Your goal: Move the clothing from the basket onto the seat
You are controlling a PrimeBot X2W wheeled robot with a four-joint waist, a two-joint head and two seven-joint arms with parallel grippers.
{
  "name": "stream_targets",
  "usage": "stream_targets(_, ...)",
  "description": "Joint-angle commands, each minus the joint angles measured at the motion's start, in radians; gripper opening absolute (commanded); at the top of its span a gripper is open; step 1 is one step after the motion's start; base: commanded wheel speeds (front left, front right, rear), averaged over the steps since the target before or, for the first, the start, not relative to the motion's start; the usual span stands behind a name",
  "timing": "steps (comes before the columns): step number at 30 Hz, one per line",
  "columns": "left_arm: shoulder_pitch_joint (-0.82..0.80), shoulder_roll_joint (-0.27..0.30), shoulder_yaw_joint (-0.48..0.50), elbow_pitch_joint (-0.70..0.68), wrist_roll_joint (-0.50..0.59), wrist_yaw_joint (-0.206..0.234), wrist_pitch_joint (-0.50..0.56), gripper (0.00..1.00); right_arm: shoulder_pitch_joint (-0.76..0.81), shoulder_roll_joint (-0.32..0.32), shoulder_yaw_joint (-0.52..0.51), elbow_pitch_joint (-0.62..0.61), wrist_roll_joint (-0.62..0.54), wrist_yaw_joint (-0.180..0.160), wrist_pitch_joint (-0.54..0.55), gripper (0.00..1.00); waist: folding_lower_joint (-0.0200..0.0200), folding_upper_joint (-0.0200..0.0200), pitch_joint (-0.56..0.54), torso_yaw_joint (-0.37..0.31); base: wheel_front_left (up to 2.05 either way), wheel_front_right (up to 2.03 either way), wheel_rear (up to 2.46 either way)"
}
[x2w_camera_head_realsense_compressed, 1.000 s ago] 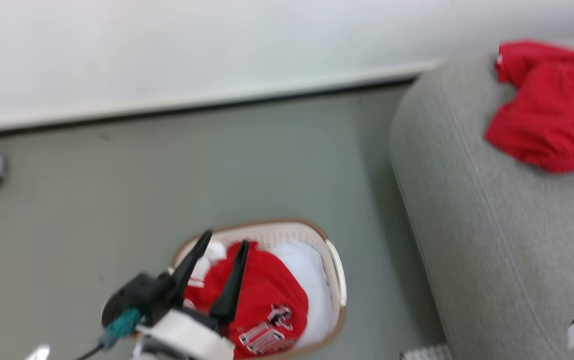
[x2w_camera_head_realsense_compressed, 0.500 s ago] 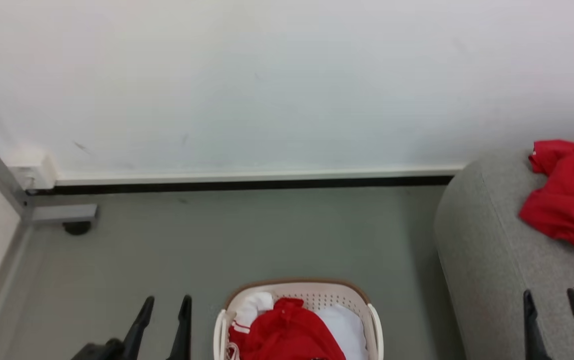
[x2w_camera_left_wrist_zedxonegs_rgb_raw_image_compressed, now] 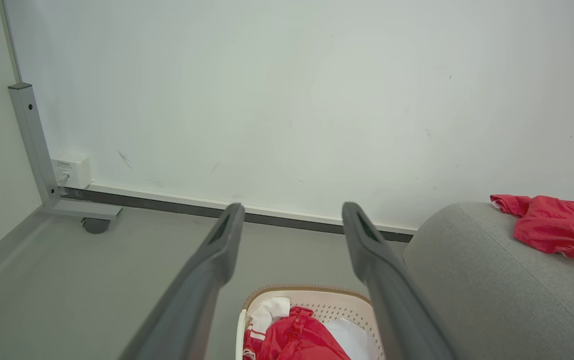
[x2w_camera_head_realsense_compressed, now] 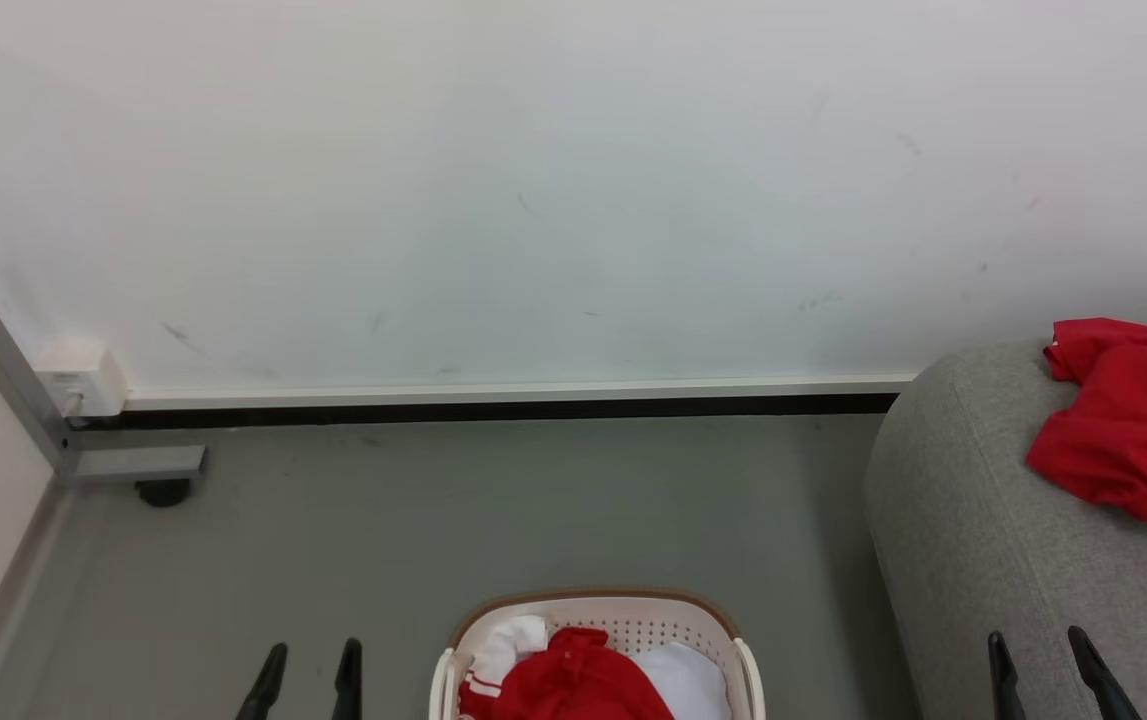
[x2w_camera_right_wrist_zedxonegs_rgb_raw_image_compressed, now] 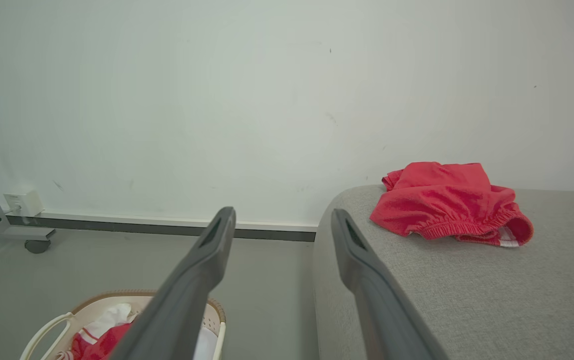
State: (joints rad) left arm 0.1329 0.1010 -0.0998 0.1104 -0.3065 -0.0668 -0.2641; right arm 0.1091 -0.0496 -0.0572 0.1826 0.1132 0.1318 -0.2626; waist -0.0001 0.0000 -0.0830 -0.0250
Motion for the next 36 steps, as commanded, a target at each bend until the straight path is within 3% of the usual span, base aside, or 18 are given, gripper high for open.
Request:
stream_targets(1,0.01,-0.003,0.01,0.004,0.021,-0.006,0.0,1.0,-0.004,-0.002,0.006,0.004,0.0,-0.002,-0.003,1.0,0.0001,0.0,0.001,-0.002,0.0,0.0,0.0)
stream_targets(16,-0.014,-0.036,0.046,0.028,0.057,-0.048,0.0,1.0,-0.021,-0.002,0.039,0.01,0.013,-0.002,-0.003,1.0,0.0001,0.0,0.028,-0.023,0.0,0.0,0.0)
stream_targets(24,-0.098,-0.041,-0.018,0.113,0.089,-0.055,0.0,1.0,-0.044,-0.002,0.067,-0.001,0.019,-0.002,-0.003,1.0,0.0001,0.0,0.094,-0.063,0.0,0.0,0.0)
stream_targets(31,-0.311,0.001,-0.107,0.217,0.136,-0.063,0.044,1.0,-0.129,-0.002,0.09,-0.039,0.045,-0.002,-0.003,1.0,0.0001,0.0,0.291,-0.138,0.0,0.0,0.0)
stream_targets(36,-0.495,0.041,-0.162,0.298,0.172,-0.062,0.146,1.0,-0.199,-0.001,0.103,-0.075,0.077,-0.002,-0.003,1.0,0.0001,0.0,0.449,-0.185,0.0,0.0,0.0)
